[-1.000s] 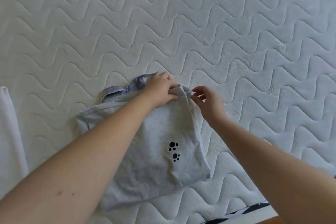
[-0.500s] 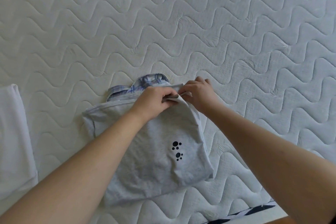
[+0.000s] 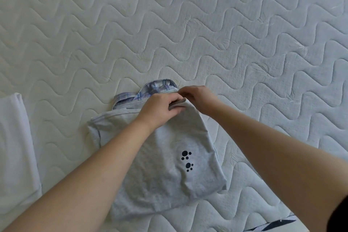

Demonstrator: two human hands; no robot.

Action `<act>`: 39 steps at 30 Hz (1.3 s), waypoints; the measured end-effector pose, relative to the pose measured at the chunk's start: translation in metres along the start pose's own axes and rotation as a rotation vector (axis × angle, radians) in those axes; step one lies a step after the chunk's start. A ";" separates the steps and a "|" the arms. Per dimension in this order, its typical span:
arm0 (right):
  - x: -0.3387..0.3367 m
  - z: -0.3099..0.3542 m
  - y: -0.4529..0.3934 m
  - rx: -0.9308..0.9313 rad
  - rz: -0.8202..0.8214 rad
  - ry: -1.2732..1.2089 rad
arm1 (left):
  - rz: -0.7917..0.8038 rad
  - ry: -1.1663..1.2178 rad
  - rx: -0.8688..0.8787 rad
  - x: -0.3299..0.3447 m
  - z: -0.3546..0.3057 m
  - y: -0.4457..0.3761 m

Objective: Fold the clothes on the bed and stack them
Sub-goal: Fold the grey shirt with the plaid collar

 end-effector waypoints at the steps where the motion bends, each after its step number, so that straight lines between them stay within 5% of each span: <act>1: -0.011 -0.002 0.004 -0.022 -0.061 -0.008 | 0.007 -0.013 0.006 0.002 -0.001 -0.002; 6: -0.059 -0.038 0.046 0.076 -0.383 -0.122 | 0.050 -0.079 0.000 0.013 -0.006 -0.014; 14: -0.008 -0.087 0.085 0.464 -0.336 -0.507 | 0.115 -0.344 -0.086 0.041 -0.009 -0.062; 21: 0.012 -0.078 0.093 0.488 -0.276 -0.155 | 0.053 -0.475 -0.106 0.049 -0.008 -0.070; 26: -0.004 -0.061 0.077 0.412 -0.344 -0.145 | -0.183 -0.309 -0.067 -0.015 0.004 -0.047; 31: -0.024 -0.025 0.040 0.272 -0.403 0.135 | -0.276 -0.328 -0.154 -0.064 0.056 0.005; 35: -0.013 0.009 -0.007 0.157 -0.294 0.135 | -0.271 -0.391 -0.378 -0.079 0.114 0.038; 39: 0.006 0.004 -0.039 0.301 0.020 0.224 | -0.151 -0.236 -0.582 -0.071 0.171 0.066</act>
Point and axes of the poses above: each hand's wrist, its own y-axis away from the middle knuckle, its own x-axis out of the palm, z = x × y, the point moved 9 cm from there along -y, towards the middle knuckle, and after that the axes turned 12 degrees about -y, right-handed, at the moved point
